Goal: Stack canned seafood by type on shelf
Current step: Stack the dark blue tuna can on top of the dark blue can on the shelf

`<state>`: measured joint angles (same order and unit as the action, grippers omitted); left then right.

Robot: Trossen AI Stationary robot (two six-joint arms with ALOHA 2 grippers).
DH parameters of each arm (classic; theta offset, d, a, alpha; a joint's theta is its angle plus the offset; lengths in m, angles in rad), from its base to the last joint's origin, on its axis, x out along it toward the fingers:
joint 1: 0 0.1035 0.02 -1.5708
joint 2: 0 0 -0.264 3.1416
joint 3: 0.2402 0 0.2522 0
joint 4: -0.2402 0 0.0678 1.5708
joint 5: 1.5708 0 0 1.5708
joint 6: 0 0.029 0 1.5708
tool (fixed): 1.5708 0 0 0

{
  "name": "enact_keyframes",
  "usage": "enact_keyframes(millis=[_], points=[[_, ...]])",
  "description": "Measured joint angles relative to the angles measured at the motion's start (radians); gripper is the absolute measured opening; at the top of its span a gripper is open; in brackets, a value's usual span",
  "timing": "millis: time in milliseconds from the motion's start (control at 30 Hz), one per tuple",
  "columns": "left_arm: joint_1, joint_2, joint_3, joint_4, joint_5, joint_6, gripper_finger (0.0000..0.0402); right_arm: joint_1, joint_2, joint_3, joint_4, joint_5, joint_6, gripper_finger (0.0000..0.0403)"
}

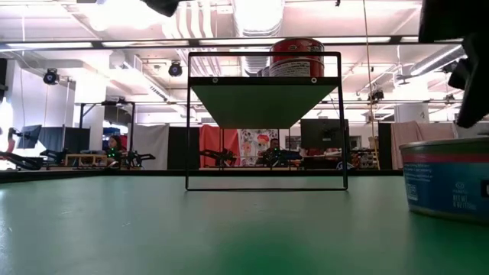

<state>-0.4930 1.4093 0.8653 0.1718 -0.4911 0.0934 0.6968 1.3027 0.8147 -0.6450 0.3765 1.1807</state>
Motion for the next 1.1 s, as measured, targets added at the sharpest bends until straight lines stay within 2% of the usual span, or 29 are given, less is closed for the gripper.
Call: enact_keyframes(millis=[67, 167, 300, 367, 600, 800, 1100], points=[[-0.016, 0.076, 0.066, -0.039, -0.008, -0.009, 0.0, 0.008, -0.001, -0.008, -0.011, -0.01, -0.025, 0.0009], [-0.043, 0.185, 0.166, -0.13, -0.072, -0.032, 0.0, 0.037, 0.008, -0.02, 0.045, 0.0, -0.112, 0.0009], [-0.079, 0.305, 0.256, -0.175, -0.193, -0.051, 0.0, 0.12, 0.03, -0.026, 0.151, 0.109, -0.251, 0.0009], [-0.09, 0.348, 0.291, -0.172, -0.207, -0.052, 0.0, 0.172, 0.033, -0.025, 0.202, 0.152, -0.314, 0.0009], [-0.091, 0.468, 0.415, -0.164, -0.207, -0.083, 0.0, 0.263, 0.091, -0.028, 0.473, 0.087, -0.496, 0.0009], [-0.096, 0.564, 0.501, -0.167, -0.206, -0.087, 0.0, 0.265, 0.224, -0.03, 0.498, 0.053, -0.47, 0.0009], [-0.095, 0.695, 0.622, -0.148, -0.206, -0.063, 0.0, 0.261, 0.31, -0.025, 0.498, 0.246, -0.422, 0.0009]])
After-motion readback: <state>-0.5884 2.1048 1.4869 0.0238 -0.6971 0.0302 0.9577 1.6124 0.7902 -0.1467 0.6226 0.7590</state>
